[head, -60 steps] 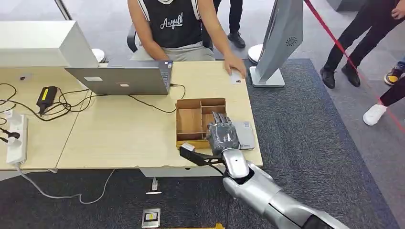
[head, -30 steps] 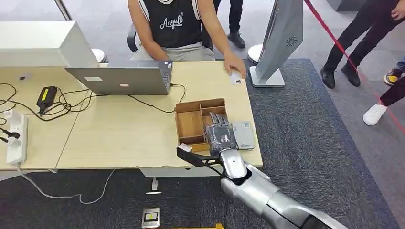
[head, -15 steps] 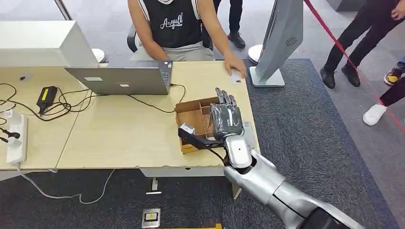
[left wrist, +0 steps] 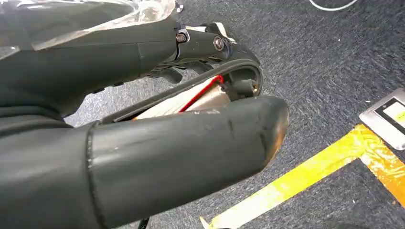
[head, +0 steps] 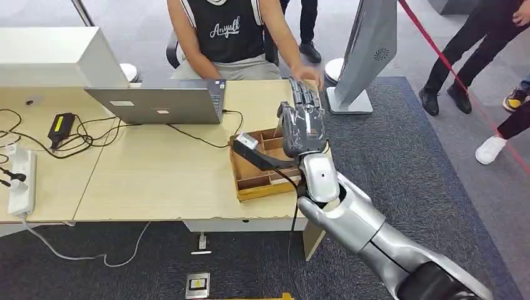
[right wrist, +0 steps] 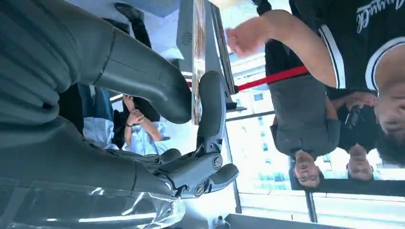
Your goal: Pass the card to the sensor for recognition and then transmit it.
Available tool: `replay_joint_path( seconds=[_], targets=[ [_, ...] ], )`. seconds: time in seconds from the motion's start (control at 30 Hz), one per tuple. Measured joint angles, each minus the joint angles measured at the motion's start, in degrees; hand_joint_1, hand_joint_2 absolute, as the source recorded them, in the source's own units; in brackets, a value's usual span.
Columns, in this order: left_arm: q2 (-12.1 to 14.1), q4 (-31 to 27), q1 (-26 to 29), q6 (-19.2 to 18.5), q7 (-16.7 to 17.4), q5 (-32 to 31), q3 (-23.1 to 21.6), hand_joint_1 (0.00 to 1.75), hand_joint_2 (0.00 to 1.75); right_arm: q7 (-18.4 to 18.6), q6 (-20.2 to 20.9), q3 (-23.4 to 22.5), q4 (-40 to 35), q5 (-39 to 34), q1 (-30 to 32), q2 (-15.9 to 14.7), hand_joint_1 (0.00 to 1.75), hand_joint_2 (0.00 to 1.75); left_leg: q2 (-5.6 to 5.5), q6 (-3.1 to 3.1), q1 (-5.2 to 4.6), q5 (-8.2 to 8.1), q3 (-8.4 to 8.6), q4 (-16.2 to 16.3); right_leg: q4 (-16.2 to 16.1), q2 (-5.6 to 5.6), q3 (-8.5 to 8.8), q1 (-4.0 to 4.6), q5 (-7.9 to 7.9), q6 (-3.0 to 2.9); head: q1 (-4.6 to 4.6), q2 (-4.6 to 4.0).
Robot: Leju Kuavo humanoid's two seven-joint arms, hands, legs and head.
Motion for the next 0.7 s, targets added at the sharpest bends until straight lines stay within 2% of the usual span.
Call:
replay_joint_path(
  seconds=[0.2, 0.3, 0.4, 0.7],
  targets=[
    [0.04, 0.00, -0.07, -0.18, 0.00, -0.44, 0.00, 0.00, 0.00, -1.59, 2.95, 0.41, -0.20, -1.35, -1.34, 0.70, 1.75, 1.75, 0.00, 0.00, 0.00, 0.00, -0.03, 0.00, 0.01, 0.00, 0.00, 0.00, 0.01, 0.00, -0.02, -0.02],
    [0.07, 0.00, -0.37, -0.50, 0.00, -1.33, 0.00, 0.00, 0.00, -4.79, 4.88, 1.25, 2.82, -4.35, -4.72, 2.30, 1.75, 1.75, -0.01, -0.03, 0.00, 0.03, -0.04, 0.00, 0.03, 0.00, -0.01, 0.00, 0.01, -0.01, -0.02, -0.02],
    [0.09, 0.00, -0.62, -0.66, 0.00, -1.73, 0.00, 0.00, 0.00, -6.12, 4.94, 1.79, 5.60, -5.88, -7.23, 3.46, 1.75, 1.75, -0.04, -0.04, 0.02, 0.04, -0.04, 0.00, 0.03, -0.01, 0.00, 0.01, 0.01, -0.01, 0.00, 0.00],
    [0.15, 0.00, -0.66, -0.98, 0.00, -2.21, 0.00, 0.00, 0.00, -7.08, 5.57, 3.56, 11.21, -6.60, -10.39, 5.49, 1.75, 1.75, -0.03, -0.04, 0.02, 0.03, -0.07, 0.00, 0.02, -0.01, -0.02, 0.01, 0.01, -0.01, 0.00, -0.02]
  ],
)
